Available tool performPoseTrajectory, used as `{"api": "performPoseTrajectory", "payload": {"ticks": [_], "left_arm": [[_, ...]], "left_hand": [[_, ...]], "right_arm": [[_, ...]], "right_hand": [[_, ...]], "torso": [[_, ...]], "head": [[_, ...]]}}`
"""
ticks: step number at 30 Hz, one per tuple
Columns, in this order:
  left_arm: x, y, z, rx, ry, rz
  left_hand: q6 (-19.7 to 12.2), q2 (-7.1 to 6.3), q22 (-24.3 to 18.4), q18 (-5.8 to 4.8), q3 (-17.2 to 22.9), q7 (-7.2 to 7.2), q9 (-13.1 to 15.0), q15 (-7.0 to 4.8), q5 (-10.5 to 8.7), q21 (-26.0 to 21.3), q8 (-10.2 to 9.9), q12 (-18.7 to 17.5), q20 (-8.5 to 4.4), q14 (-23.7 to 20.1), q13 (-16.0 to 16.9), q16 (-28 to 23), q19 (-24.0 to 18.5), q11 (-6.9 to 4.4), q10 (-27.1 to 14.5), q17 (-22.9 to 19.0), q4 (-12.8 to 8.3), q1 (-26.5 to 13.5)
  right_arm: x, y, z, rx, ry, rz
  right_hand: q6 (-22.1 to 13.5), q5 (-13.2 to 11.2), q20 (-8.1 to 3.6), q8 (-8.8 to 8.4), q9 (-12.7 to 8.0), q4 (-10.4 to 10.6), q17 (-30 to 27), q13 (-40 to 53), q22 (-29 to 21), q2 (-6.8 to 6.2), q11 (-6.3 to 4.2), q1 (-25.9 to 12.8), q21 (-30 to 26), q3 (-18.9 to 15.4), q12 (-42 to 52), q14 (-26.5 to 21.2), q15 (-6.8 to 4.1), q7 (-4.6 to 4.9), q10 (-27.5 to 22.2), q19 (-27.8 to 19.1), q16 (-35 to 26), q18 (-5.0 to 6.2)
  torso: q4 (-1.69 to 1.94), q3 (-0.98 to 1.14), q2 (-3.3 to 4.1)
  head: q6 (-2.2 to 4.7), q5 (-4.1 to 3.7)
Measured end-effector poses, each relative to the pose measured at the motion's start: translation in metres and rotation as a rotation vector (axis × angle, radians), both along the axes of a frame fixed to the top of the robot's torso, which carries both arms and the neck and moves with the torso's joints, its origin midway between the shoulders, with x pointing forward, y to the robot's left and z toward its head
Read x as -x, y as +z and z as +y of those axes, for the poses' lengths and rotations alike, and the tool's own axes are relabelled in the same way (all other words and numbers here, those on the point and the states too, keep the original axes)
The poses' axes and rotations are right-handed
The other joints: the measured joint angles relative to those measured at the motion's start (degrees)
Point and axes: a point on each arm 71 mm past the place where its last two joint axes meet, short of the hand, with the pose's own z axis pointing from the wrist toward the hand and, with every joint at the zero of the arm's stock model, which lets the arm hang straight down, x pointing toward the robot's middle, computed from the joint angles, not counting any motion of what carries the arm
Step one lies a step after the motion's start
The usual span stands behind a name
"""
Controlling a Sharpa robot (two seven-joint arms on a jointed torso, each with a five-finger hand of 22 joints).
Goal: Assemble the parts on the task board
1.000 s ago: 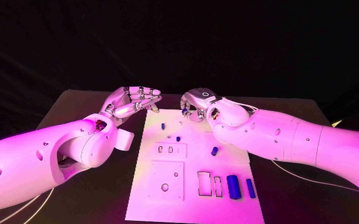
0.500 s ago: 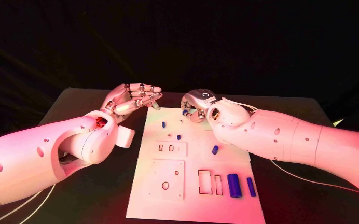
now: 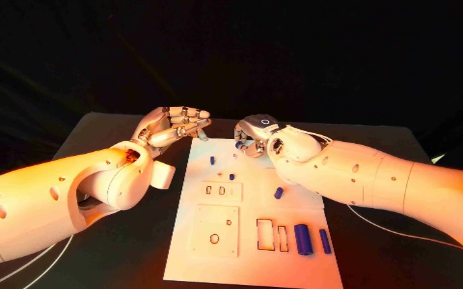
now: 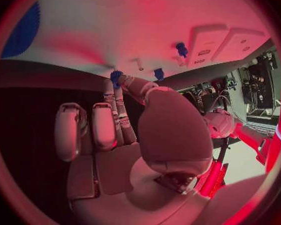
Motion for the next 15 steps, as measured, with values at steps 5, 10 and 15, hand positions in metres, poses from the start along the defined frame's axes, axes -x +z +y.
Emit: {"api": "performPoseTrajectory", "payload": {"ticks": [5, 10, 15], "left_arm": [[0.0, 0.0002, -0.0002, 0.001, -0.003, 0.0], [0.0, 0.0005, -0.0005, 0.002, -0.006, 0.0], [-0.0005, 0.0009, -0.0008, 0.003, -0.007, 0.0]], "left_hand": [[0.0, 0.0, 0.07, -0.01, 0.0, 0.0, 0.0, 0.0, 0.0, 0.0, -0.28, 0.0, -0.21, 0.0, 0.0, 0.0, -0.21, 0.0, 0.0, 0.0, 0.0, 0.0], [0.0, 0.0, 0.07, 0.0, 0.0, 0.0, 0.0, 0.0, 0.0, 0.0, -0.28, 0.0, -0.21, 0.0, 0.0, 0.0, -0.21, 0.0, 0.0, 0.06, 0.0, 0.0], [0.0, 0.0, 0.06, -0.01, 0.0, 0.0, -0.01, 0.0, 0.0, 0.0, -0.28, 0.0, -0.21, 0.0, 0.0, 0.0, -0.21, 0.0, 0.0, 0.06, 0.0, 0.0]], "right_arm": [[-0.001, -0.0009, 0.0007, 0.002, 0.0, 0.006], [-0.0007, -0.0014, 0.0021, -0.001, 0.007, 0.011], [0.0001, -0.0014, 0.0015, -0.007, 0.014, 0.012]], "right_hand": [[-2.03, -0.66, 0.97, -1.19, 0.42, 0.55, -4.05, -2.0, -4.4, -1.06, 1.34, -1.49, -3.75, 0.56, -0.6, 0.05, 1.1, 1.21, -5.88, -3.92, -2.99, 0.0], [-3.0, -0.89, 1.62, -2.09, 0.48, 0.55, -6.86, -3.38, -8.92, -1.34, 2.19, -1.76, -7.34, 0.56, -0.6, -0.51, 1.77, 1.72, -9.02, -6.95, -4.75, 1.37], [-3.65, -0.89, 1.8, -2.55, 0.48, 0.55, -7.49, -3.73, -9.58, -1.36, 2.3, -1.74, -7.98, 0.56, -0.6, -0.53, 1.79, 1.81, -9.52, -7.22, -5.19, 1.36]], "torso": [[0.01, 0.0, 0.0], [-0.01, -0.04, 0.01], [-0.08, -0.04, 0.01]], "head": [[0.01, -0.04], [-0.05, 0.06], [-0.09, 0.12]]}}
